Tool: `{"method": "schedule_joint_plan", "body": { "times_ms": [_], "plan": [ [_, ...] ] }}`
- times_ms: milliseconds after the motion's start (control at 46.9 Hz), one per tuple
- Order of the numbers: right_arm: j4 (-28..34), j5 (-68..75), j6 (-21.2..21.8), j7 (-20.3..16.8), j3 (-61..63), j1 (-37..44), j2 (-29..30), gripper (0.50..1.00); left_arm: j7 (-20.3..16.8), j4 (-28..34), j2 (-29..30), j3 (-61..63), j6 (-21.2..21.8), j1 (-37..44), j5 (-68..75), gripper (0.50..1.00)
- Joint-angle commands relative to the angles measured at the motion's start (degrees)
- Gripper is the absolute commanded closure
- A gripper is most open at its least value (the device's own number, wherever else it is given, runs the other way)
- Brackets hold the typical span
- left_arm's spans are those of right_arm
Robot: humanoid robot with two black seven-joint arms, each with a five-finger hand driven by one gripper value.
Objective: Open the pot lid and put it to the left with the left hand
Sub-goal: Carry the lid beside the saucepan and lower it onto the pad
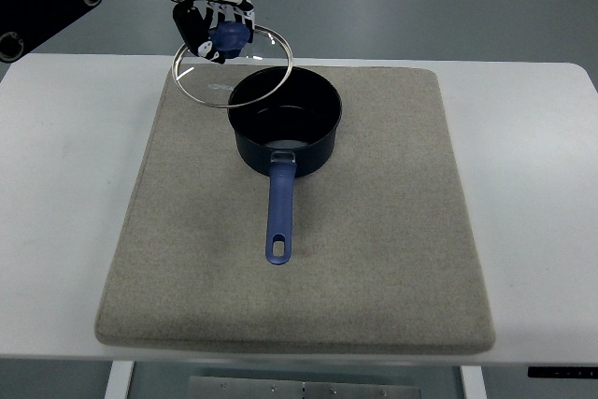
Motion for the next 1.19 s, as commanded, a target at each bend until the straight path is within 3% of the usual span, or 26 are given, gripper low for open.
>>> {"method": "schedule_joint_plan", "body": {
  "times_ms": [0, 341, 725, 917, 1172],
  "plan": [
    [0.0, 0.0, 0.05, -0.09, 0.0, 0.01, 0.0, 0.583, 0.0, 0.02, 1.61, 0.03, 0.0, 0.82, 0.0, 1.0],
    [0.0, 0.0, -0.04, 0.0, 0.0, 0.01, 0.0, 0.583, 0.0, 0.1, 6.62, 0.47, 0.71, 5.13, 0.53, 1.0],
    [0.0, 0.0, -0.04, 0.0, 0.0, 0.01, 0.0, 0.583, 0.09, 0.72, 6.09, 0.47, 1.06, 10.4, 0.62, 1.0],
    [0.0, -0.09, -0.04, 0.0, 0.0, -0.08, 0.0, 0.583, 0.09, 0.72, 5.56, 0.73, 5.63, 12.25, 0.18, 1.0],
    [0.0, 0.0, 0.05, 0.0, 0.0, 0.01, 0.0, 0.583, 0.09, 0.81, 5.39, 0.73, 5.89, 13.48, 0.26, 1.0]
  ]
}}
